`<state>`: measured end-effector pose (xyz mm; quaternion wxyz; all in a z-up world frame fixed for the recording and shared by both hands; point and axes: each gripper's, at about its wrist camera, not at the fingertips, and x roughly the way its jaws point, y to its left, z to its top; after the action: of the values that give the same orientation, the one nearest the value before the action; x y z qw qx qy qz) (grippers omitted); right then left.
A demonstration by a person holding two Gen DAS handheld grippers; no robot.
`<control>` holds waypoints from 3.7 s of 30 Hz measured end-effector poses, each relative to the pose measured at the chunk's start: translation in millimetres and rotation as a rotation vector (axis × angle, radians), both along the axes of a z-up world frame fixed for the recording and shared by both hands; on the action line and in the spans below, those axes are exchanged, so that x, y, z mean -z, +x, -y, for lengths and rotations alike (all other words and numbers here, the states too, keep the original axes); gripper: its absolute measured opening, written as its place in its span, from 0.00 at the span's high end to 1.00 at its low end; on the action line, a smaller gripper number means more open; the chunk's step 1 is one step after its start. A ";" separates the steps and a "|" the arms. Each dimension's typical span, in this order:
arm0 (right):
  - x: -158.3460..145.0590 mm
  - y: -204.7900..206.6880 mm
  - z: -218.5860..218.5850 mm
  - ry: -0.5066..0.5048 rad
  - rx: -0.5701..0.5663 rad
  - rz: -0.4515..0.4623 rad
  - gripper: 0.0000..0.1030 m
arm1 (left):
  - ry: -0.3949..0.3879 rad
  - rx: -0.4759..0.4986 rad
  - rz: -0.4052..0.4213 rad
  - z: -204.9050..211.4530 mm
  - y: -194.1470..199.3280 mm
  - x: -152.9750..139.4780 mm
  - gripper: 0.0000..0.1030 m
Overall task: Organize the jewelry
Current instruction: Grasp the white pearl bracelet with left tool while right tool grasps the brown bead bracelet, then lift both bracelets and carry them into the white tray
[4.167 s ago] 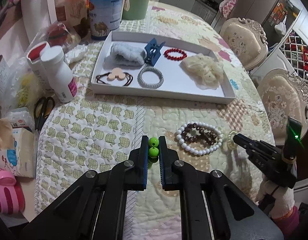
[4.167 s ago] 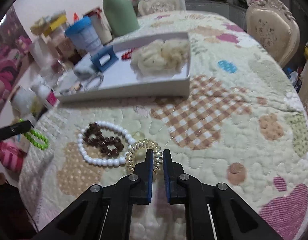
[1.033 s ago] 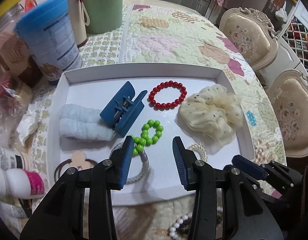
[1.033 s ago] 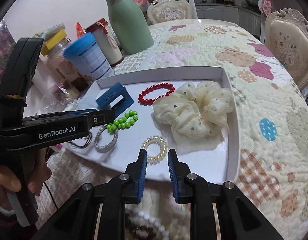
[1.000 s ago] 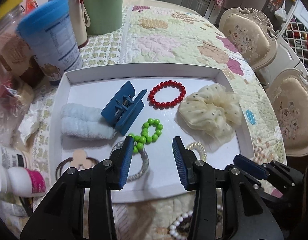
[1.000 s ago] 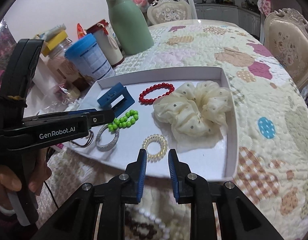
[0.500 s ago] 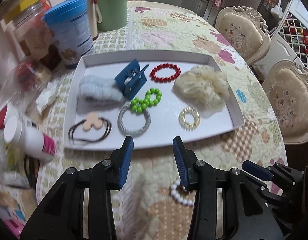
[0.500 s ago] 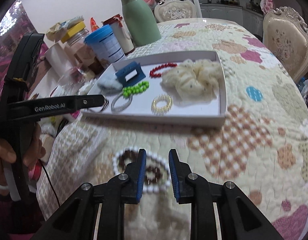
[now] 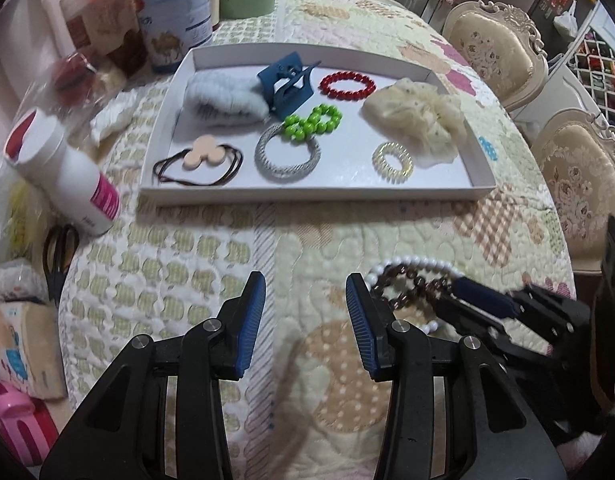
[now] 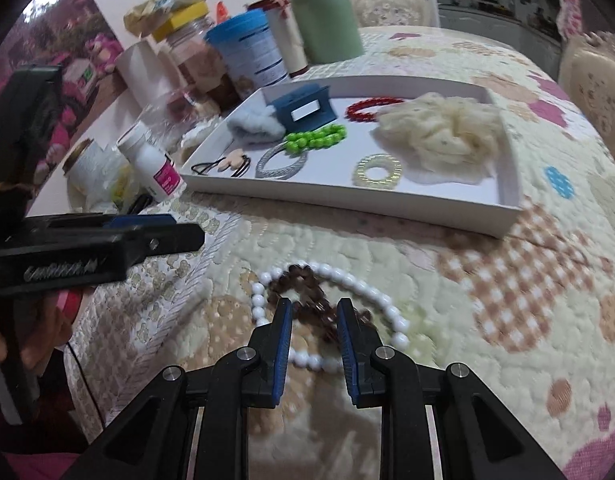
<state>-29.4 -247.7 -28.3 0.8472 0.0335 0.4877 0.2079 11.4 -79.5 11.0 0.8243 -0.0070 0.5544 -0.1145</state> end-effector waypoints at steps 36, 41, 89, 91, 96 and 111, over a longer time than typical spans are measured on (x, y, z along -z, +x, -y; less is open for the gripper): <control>-88.6 -42.5 92.1 0.122 0.227 0.185 0.91 | 0.039 0.160 -0.025 68.9 -0.6 46.8 0.92; -94.3 -44.6 95.7 0.121 0.227 0.199 0.91 | -0.008 0.152 -0.002 57.8 -3.1 23.4 0.92; -85.6 84.9 62.2 0.149 0.150 0.139 0.91 | -0.062 0.140 0.183 90.5 100.7 -72.0 0.92; -75.1 93.4 63.3 0.155 0.156 0.115 0.91 | -0.054 0.112 0.149 85.1 109.9 -55.7 0.92; -36.0 116.4 77.8 0.136 0.204 0.032 0.91 | -0.023 0.042 0.080 61.8 124.0 -21.8 0.92; 4.6 125.1 77.5 -0.031 0.227 0.003 0.85 | 0.067 -0.005 0.074 40.4 118.9 15.7 0.92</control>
<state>95.6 -325.3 -32.9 0.8663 0.0751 0.4829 0.1034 130.3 -119.9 -4.8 0.8444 0.0233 0.5270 -0.0939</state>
